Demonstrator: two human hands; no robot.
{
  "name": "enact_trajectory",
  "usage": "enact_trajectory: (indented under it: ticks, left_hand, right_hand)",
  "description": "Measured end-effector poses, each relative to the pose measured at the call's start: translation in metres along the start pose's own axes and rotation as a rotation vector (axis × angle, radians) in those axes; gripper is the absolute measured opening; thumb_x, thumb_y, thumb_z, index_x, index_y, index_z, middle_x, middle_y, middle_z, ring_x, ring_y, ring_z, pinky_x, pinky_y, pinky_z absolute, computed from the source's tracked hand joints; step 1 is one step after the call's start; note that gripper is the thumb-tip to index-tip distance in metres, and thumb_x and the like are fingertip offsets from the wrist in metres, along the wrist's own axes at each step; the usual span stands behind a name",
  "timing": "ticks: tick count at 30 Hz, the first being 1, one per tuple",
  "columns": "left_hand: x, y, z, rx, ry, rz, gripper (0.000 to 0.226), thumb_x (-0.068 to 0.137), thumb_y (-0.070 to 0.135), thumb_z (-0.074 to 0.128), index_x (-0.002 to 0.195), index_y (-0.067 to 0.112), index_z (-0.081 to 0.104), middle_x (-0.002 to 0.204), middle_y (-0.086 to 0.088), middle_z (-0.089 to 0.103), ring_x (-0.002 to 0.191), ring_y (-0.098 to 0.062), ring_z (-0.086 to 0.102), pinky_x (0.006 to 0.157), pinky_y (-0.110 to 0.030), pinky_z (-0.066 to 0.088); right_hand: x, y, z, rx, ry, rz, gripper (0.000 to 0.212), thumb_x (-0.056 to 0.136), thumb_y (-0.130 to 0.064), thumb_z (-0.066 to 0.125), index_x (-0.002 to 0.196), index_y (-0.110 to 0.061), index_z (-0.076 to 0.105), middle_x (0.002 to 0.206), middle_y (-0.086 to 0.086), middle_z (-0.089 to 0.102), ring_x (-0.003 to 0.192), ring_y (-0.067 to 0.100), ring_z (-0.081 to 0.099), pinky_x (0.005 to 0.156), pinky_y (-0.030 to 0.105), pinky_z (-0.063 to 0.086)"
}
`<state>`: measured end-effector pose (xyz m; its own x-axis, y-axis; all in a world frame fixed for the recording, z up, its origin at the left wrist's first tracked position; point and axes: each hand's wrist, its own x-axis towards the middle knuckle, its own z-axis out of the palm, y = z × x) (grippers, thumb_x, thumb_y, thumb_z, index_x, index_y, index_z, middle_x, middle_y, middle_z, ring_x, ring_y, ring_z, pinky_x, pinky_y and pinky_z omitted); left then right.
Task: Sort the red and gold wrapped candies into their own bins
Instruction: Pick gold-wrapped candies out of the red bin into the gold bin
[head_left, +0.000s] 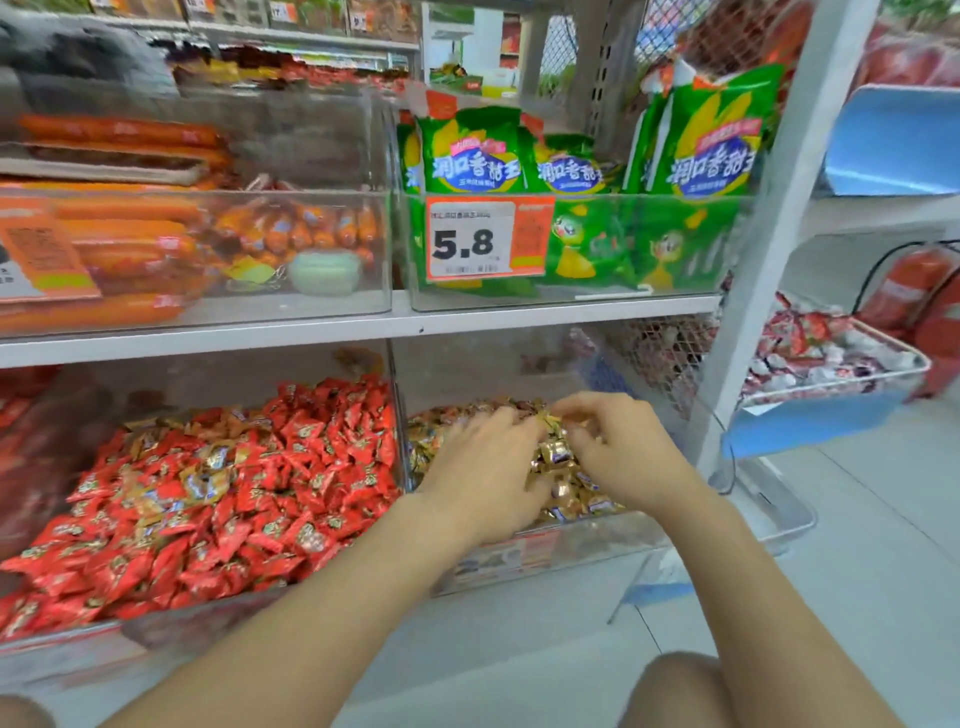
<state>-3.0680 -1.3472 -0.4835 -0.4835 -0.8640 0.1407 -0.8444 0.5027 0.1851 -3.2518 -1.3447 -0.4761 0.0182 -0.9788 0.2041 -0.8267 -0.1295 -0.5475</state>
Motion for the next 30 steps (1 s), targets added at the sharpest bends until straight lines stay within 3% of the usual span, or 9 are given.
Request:
enact_trajectory:
  ticks: [3, 6, 9, 13, 17, 20, 23, 27, 30]
  left_hand:
    - [-0.047, -0.012, -0.024, 0.038, 0.354, 0.155, 0.019, 0.095, 0.038, 0.052, 0.098, 0.025, 0.064, 0.094, 0.003, 0.059, 0.094, -0.025, 0.055, 0.08, -0.042, 0.043]
    - [-0.094, -0.054, -0.042, -0.033, 0.469, -0.006, 0.014, 0.091, 0.037, 0.053, 0.083, 0.026, 0.055, 0.081, 0.008, 0.05, 0.081, -0.022, 0.048, 0.074, -0.042, 0.043]
    - [-0.132, -0.112, -0.054, 0.083, 0.354, -0.399, 0.022, 0.087, 0.049, 0.046, 0.094, 0.029, 0.055, 0.094, 0.006, 0.049, 0.091, -0.025, 0.048, 0.081, -0.044, 0.047]
    - [-0.165, -0.163, -0.067, 0.086, -0.049, -0.867, 0.07, 0.089, 0.072, 0.045, 0.136, 0.02, 0.042, 0.137, -0.013, 0.041, 0.125, -0.042, 0.041, 0.102, -0.053, 0.046]
    - [-0.18, -0.186, -0.062, -0.06, -0.371, -0.913, 0.123, 0.078, 0.095, 0.037, 0.164, 0.021, -0.012, 0.167, -0.021, 0.011, 0.15, -0.051, 0.013, 0.119, -0.061, 0.028]
    - [-0.175, -0.199, -0.061, -0.043, -0.435, -0.914, 0.131, 0.078, 0.092, 0.048, 0.164, 0.015, -0.014, 0.166, -0.027, 0.008, 0.151, -0.052, 0.009, 0.122, -0.058, 0.025]
    - [-0.157, -0.213, -0.066, -0.056, -0.444, -0.929, 0.145, 0.072, 0.086, 0.065, 0.163, 0.001, -0.011, 0.163, -0.034, 0.012, 0.15, -0.051, 0.016, 0.121, -0.051, 0.025]
    - [-0.138, -0.232, -0.065, -0.101, -0.378, -0.949, 0.149, 0.066, 0.077, 0.081, 0.161, -0.003, 0.0, 0.159, -0.03, 0.025, 0.147, -0.047, 0.024, 0.12, -0.05, 0.029]
    - [-0.141, -0.245, -0.064, -0.205, -0.268, -0.954, 0.148, 0.045, 0.081, 0.087, 0.156, 0.01, 0.021, 0.153, -0.021, 0.039, 0.143, -0.042, 0.031, 0.115, -0.054, 0.038]
  right_hand:
    - [-0.003, -0.043, 0.007, 0.09, 0.006, -0.101, 0.026, 0.097, -0.014, 0.06, 0.106, -0.032, 0.078, 0.082, -0.01, 0.078, 0.071, 0.006, 0.071, 0.076, 0.026, 0.057]
    - [-0.011, -0.093, 0.026, 0.113, -0.074, -0.213, 0.021, 0.097, -0.02, 0.062, 0.104, -0.033, 0.077, 0.084, -0.013, 0.075, 0.075, 0.004, 0.068, 0.074, 0.017, 0.051]
    - [-0.012, -0.136, 0.049, 0.083, -0.099, -0.361, 0.023, 0.095, -0.019, 0.064, 0.107, -0.033, 0.077, 0.089, -0.016, 0.065, 0.081, 0.002, 0.062, 0.079, 0.015, 0.045]
    - [0.001, -0.185, 0.093, -0.032, -0.22, -0.504, 0.024, 0.094, -0.03, 0.065, 0.117, -0.031, 0.074, 0.103, -0.004, 0.066, 0.096, 0.016, 0.063, 0.094, 0.037, 0.05]
    - [0.011, -0.21, 0.139, -0.324, -0.611, -0.519, 0.07, 0.088, -0.07, 0.06, 0.152, -0.053, 0.036, 0.161, 0.003, 0.036, 0.149, 0.036, 0.027, 0.124, 0.058, 0.024]
    - [0.028, -0.214, 0.158, -0.466, -0.798, -0.512, 0.083, 0.089, -0.076, 0.058, 0.156, -0.064, 0.011, 0.176, -0.003, -0.001, 0.159, 0.042, -0.003, 0.128, 0.06, 0.001]
    - [0.046, -0.223, 0.175, -0.545, -0.775, -0.523, 0.086, 0.086, -0.075, 0.063, 0.155, -0.063, 0.012, 0.174, -0.003, 0.008, 0.156, 0.045, 0.008, 0.125, 0.064, 0.003]
    - [0.057, -0.236, 0.19, -0.618, -0.442, -0.545, 0.071, 0.089, -0.065, 0.061, 0.151, -0.048, 0.032, 0.154, 0.007, 0.043, 0.141, 0.041, 0.038, 0.12, 0.057, 0.023]
    - [0.065, -0.243, 0.178, -0.558, -0.554, -0.439, 0.076, 0.08, -0.063, 0.07, 0.149, -0.051, 0.041, 0.152, 0.006, 0.047, 0.143, 0.041, 0.039, 0.12, 0.062, 0.02]
